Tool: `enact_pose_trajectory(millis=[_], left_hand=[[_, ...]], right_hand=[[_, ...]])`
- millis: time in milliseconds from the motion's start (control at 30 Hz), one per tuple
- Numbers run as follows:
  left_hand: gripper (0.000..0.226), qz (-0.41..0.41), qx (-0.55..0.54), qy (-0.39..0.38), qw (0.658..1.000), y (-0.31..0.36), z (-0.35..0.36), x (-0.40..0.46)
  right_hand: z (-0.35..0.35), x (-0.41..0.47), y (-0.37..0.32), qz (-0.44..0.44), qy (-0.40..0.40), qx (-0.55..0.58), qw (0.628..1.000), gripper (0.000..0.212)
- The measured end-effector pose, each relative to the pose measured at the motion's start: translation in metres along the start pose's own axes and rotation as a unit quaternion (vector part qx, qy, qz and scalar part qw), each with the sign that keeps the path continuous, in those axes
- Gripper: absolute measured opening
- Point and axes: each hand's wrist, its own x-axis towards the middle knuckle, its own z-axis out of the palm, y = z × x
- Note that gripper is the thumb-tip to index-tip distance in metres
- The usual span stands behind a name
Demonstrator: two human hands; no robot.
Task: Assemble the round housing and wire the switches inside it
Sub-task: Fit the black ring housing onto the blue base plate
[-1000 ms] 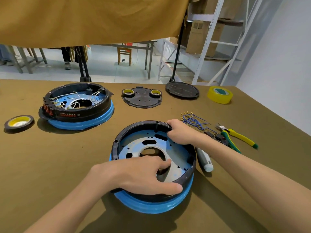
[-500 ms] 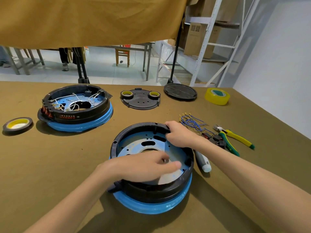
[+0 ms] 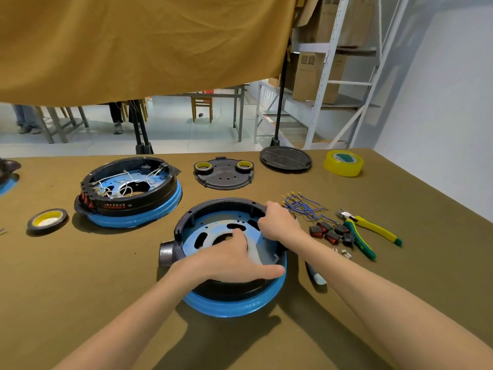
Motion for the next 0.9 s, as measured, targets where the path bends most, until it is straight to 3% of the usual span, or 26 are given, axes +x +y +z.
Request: enact_pose_trajectory(millis=[100,200,333,533,767,900], left_hand=[[0.077,0.030,0.098,0.144,0.984,0.005,0.008,-0.010],[0.065,0.080,0.170,0.250,0.950,0.023,0.031,-0.019],[0.064,0.081,0.230,0.285,0.927,0.035,0.058,-0.014],[0.055,0.121,0.249,0.313,0.909,0.022,0.061,-0.016],[0.047,0.154,0.240,0.311,0.906,0.015,0.058,-0.018],[0.041,0.104,0.216,0.319,0.917,0.015,0.060,-0.021]], right_hand=[[0.001,0.004,0.000,0.037,0.009,0.064,0.997,0.003],[0.001,0.004,0.000,0.063,0.020,0.110,0.992,0.017],[-0.003,0.004,-0.001,0.074,-0.006,0.131,0.989,0.017],[-0.039,-0.008,0.016,0.135,-0.178,0.214,0.951,0.036],[-0.054,-0.011,0.021,0.164,-0.231,0.227,0.932,0.044],[-0.053,-0.013,0.021,0.153,-0.245,0.213,0.933,0.034]])
